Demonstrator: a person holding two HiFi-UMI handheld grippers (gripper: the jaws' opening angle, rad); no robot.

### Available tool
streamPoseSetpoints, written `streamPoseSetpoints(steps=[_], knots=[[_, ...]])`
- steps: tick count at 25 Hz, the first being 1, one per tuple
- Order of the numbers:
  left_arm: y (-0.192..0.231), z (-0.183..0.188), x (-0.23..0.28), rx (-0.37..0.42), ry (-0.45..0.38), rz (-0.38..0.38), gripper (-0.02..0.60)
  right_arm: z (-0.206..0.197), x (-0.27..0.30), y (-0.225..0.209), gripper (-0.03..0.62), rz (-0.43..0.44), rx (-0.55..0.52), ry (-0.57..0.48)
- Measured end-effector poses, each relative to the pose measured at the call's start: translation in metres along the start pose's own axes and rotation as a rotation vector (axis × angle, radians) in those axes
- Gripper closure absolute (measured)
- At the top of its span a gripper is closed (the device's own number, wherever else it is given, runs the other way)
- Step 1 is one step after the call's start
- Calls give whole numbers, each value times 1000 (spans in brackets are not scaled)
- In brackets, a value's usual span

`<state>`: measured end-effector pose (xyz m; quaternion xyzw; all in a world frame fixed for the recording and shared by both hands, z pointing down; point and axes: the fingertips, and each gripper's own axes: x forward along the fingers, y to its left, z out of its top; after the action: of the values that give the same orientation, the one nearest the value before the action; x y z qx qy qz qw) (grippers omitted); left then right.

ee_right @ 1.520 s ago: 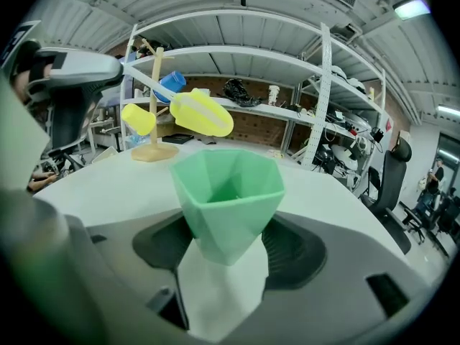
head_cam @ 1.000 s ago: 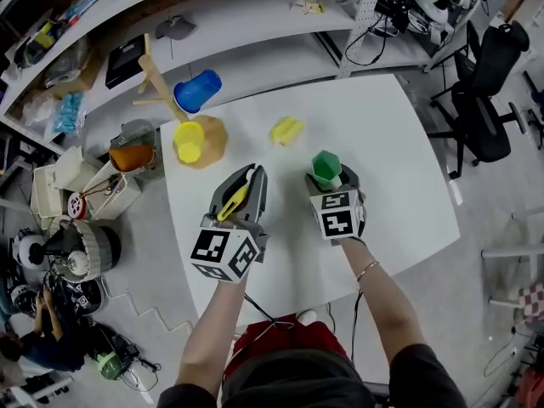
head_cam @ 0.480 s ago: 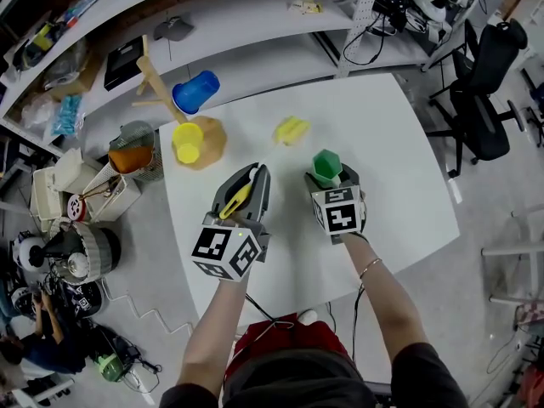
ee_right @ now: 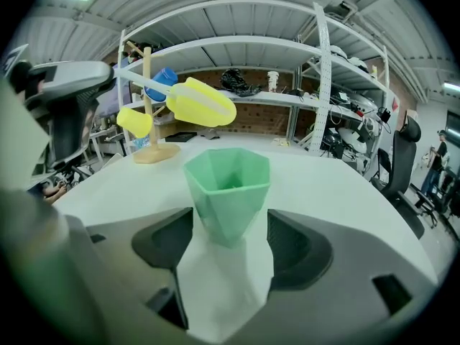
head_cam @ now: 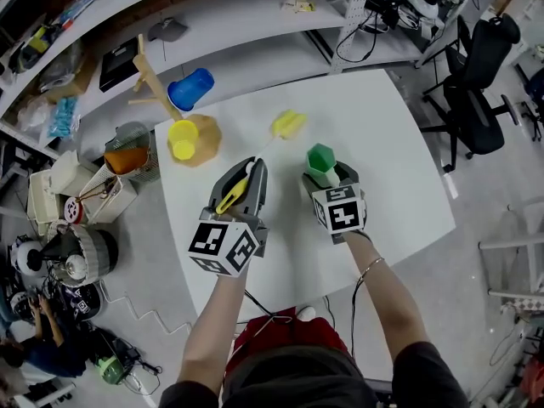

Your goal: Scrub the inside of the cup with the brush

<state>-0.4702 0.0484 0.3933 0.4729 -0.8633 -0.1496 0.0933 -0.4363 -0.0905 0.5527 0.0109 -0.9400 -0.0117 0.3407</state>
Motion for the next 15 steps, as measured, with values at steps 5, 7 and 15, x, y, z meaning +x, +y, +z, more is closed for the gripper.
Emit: streamPoseSetpoints(steps=[5, 7, 15], knots=[[-4, 8, -5, -10, -24, 2, 537, -3, -26, 2, 284, 0, 11, -29], [-6, 10, -9, -10, -29, -5, 536, -3, -40, 2, 284, -20, 17, -53], [-29, 20, -25, 4, -39, -43, 536, 4, -96, 17, 287, 2, 44, -110]])
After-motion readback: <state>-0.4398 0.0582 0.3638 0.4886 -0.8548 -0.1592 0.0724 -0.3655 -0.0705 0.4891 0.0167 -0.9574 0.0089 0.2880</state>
